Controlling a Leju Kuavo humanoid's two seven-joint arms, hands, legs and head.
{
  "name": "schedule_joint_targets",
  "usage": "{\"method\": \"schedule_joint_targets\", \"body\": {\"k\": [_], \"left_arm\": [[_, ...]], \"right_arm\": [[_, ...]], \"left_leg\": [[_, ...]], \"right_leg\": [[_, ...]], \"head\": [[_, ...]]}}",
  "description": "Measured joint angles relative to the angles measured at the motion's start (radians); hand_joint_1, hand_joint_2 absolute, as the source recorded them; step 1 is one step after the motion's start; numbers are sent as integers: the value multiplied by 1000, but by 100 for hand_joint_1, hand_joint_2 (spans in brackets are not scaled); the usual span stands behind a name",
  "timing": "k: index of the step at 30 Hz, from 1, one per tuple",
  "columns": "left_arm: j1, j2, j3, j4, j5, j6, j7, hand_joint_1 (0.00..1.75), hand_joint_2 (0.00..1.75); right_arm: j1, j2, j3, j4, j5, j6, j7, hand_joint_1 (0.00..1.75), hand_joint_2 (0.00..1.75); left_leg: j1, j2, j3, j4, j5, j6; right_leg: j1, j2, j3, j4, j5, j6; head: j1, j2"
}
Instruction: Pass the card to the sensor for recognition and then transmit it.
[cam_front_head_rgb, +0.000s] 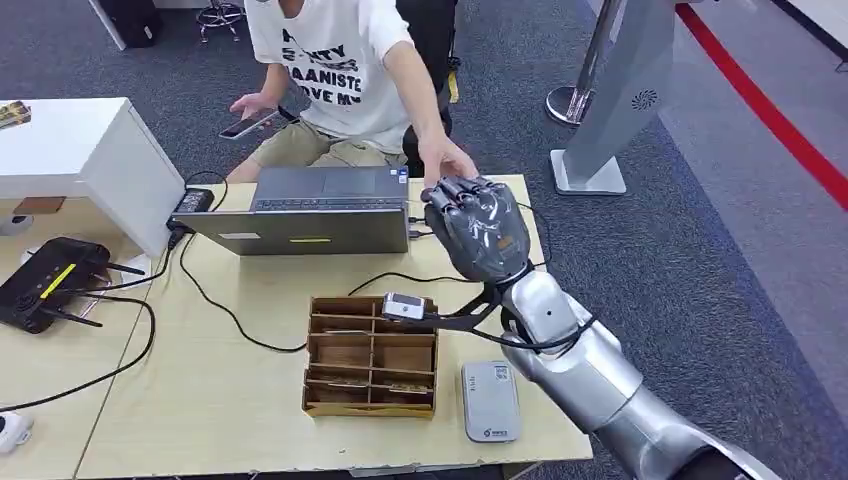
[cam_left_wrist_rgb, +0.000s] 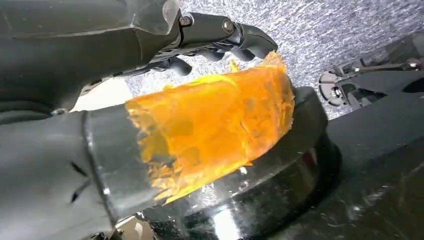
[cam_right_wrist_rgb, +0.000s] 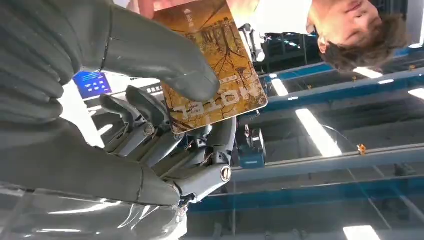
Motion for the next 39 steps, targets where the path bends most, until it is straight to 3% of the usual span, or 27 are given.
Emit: {"method": "schedule_joint_targets", "body": {"k": [6,11,13,22,26,31,39], "left_arm": [[-1,0,0,0,6,0,-4,0,0],[0,0,0,0,13,1,-9,0,0],[0,0,0,0,21,3,-10,0,0],[17,0,0,0,76,25,-31,0,0],[21,0,2,0,100,31,-35,0,0],[28,0,10,0,129,41,-41,0,0],[34,0,21,0,152,53,-41,0,0]], "right_arm": [[2,0,-1,13,-3,-2,-1,175,175],[23,3,-8,13,-61,-3,-22,175,175],[36,5,-11,7,-139,8,-48,175,175],[224,24,-104,-240,-1142,298,-270,175,175],[332,-20,-164,-332,-1376,377,-317,175,175],[484,-97,-245,-395,-1458,423,-355,175,175],[691,-206,-343,-451,-1443,461,-351,175,175]], "left_leg": [[0,0,0,0,0,0],[0,0,0,0,0,0],[0,0,0,0,0,0],[0,0,-1,0,-1,0],[0,-1,-1,0,-1,0],[0,0,-1,0,-1,1],[0,0,-1,0,-2,0]], "right_leg": [[0,0,0,0,0,0],[0,0,0,0,0,0],[0,0,0,0,0,0],[0,0,-1,0,-1,0],[0,-1,0,-1,-1,0],[0,-1,0,-2,-1,1],[0,0,-1,-2,-1,1]], "head": [[0,0],[0,0],[0,0],[0,0],[0,0],[0,0],[0,0]]}}
